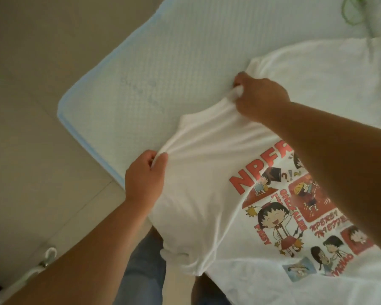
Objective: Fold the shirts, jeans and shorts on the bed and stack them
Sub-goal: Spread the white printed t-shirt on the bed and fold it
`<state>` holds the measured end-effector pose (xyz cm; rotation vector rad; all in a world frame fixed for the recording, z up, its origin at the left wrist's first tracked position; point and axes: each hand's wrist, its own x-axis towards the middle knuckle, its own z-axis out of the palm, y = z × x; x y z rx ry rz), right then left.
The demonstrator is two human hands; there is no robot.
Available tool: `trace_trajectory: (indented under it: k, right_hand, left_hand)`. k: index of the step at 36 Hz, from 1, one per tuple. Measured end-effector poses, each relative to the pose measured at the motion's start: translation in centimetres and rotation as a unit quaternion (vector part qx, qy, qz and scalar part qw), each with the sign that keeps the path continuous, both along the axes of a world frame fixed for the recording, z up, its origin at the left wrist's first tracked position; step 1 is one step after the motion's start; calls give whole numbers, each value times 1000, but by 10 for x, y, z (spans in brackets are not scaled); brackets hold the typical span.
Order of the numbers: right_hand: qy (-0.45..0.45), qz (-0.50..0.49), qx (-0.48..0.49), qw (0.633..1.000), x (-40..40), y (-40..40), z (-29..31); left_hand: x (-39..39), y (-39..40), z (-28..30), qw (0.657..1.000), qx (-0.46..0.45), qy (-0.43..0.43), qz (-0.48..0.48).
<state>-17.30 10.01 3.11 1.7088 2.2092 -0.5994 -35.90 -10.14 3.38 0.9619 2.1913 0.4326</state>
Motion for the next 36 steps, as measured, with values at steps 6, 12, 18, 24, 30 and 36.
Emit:
trace_trajectory:
  k: [6,12,18,24,30,36]
  right_hand:
    - [68,-29,77,994,-27,5,12]
    - [132,-89,48,986,-61,-3,10]
    - [153,-43,77,984,-70,-84,23]
    - [209,-28,-85,974,-70,-234,27]
    - [179,-164,-265,933,-70,-329,11]
    - [199,-327,-341,859,-81,-350,-3]
  left_hand:
    - [-47,14,8,990,132,24,48]
    - [-92,17,-16,1000,-5,-2,-4]
    - [-113,-28,-14,969,-111,-222,17]
    - [-120,-80,-24,977,-127,-173,8]
    - [-126,-97,-28,998,-33,-50,30]
    - [-133,-117,-34,980,-118,-160,-31]
